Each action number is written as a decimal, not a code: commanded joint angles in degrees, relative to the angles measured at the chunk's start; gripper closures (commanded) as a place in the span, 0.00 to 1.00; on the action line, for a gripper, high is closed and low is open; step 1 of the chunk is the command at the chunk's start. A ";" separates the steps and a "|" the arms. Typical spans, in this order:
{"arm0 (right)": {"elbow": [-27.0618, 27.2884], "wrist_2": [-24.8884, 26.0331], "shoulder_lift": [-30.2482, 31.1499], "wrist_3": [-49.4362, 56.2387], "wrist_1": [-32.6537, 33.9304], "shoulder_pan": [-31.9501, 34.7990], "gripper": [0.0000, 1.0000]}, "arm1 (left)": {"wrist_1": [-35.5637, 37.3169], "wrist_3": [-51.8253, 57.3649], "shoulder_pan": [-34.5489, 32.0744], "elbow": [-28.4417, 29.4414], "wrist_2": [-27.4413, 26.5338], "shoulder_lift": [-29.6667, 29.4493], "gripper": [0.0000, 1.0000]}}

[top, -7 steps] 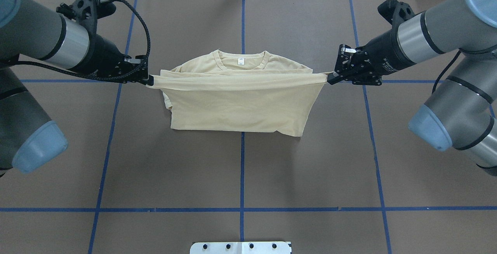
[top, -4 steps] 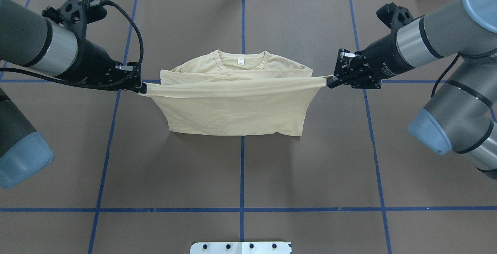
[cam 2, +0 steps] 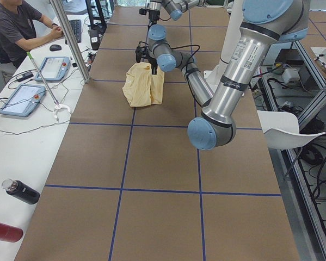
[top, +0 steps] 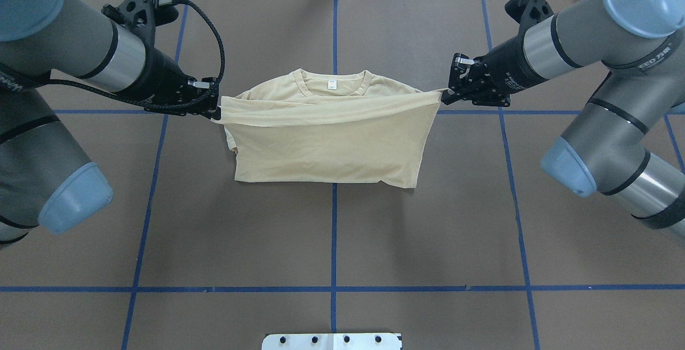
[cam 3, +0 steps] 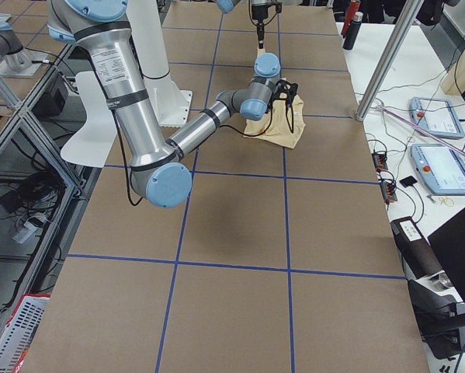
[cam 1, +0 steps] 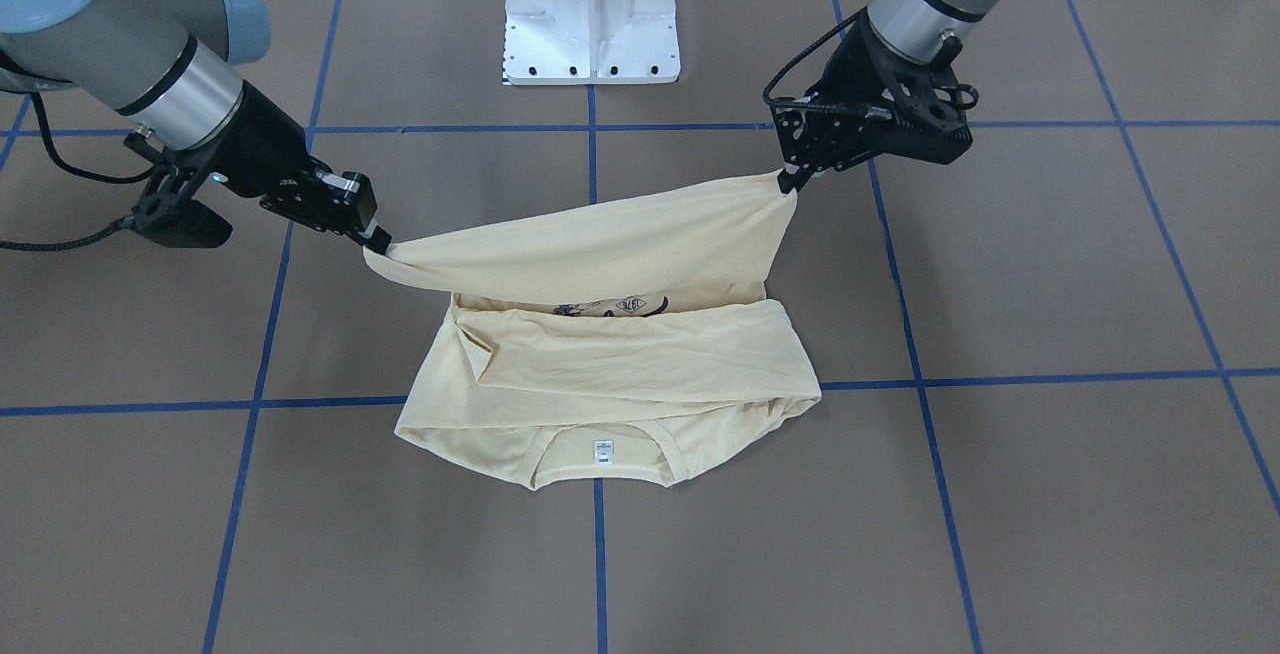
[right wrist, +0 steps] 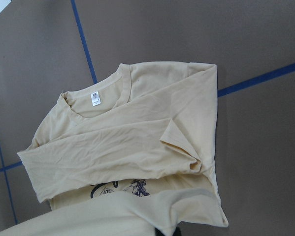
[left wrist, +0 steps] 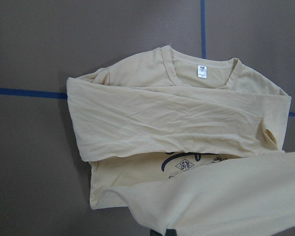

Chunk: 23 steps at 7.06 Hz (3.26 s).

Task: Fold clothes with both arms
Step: 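Lower the hem onto the collar edge with both grippers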

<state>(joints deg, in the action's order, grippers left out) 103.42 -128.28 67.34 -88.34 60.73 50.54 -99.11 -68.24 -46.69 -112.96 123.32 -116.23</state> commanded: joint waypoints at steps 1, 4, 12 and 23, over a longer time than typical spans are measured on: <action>-4.17 1.89 -2.91 0.97 -0.09 0.08 1.00 | -3.88 0.13 -0.24 4.66 -0.18 -0.49 1.00; -8.65 1.98 -6.16 2.29 -0.35 1.05 1.00 | -5.31 0.13 -0.77 7.65 -0.27 -1.98 1.00; -31.93 9.97 -19.86 4.49 -0.79 0.61 1.00 | -33.15 -0.22 -1.91 44.81 -7.72 -15.42 1.00; -33.28 13.76 -16.28 6.51 -0.79 -2.38 1.00 | -33.26 -0.05 -0.15 49.59 -10.91 -15.87 1.00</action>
<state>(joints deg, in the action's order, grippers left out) 70.14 -114.53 51.00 -81.79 59.94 48.10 -132.36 -68.28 -46.84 -63.33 112.42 -132.01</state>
